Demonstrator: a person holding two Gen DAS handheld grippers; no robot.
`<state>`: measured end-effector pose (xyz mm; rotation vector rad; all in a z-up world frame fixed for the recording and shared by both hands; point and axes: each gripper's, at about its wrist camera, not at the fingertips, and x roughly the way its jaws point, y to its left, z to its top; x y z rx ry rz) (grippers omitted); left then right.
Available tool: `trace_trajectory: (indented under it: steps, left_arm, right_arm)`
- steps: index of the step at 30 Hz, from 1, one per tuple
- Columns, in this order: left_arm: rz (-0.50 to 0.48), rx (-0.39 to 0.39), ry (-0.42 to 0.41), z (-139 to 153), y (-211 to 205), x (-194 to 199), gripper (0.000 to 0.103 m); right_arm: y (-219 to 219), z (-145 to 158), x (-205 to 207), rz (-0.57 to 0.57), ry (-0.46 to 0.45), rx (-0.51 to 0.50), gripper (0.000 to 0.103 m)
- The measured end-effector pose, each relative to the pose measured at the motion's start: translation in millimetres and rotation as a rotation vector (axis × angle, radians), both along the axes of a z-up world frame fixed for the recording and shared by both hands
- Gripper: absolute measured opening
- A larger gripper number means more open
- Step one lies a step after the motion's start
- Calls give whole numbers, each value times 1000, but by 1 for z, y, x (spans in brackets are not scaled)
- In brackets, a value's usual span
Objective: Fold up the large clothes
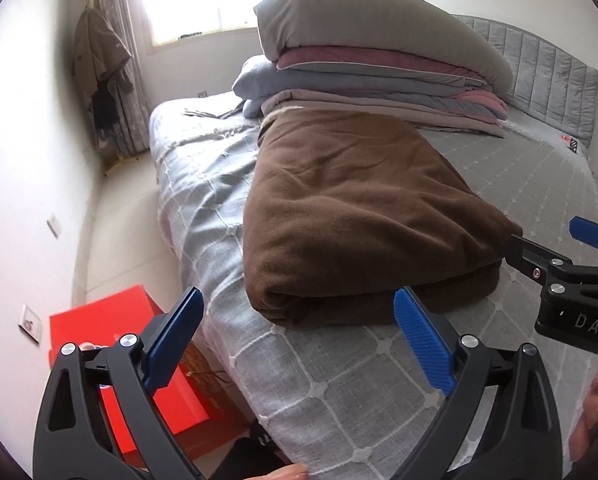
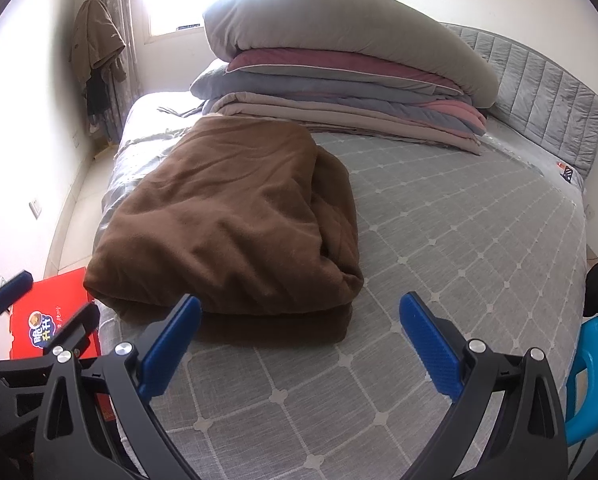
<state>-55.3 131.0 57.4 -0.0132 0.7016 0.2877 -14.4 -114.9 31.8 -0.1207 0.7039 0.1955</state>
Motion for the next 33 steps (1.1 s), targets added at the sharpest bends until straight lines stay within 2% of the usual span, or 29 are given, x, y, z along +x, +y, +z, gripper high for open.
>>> trace_trajectory:
  steps: [27, 30, 33]
  left_arm:
    - [-19, -29, 36, -6, -3, 4, 93]
    - [-33, -87, 39, -7, 1, 5, 93]
    - [-98, -224, 2, -8, 8, 2, 93]
  right_arm:
    - [-6, -3, 2, 1, 16, 18, 96]
    - [-7, -4, 3, 4, 22, 27, 96]
    - [-9, -6, 4, 7, 36, 46, 96]
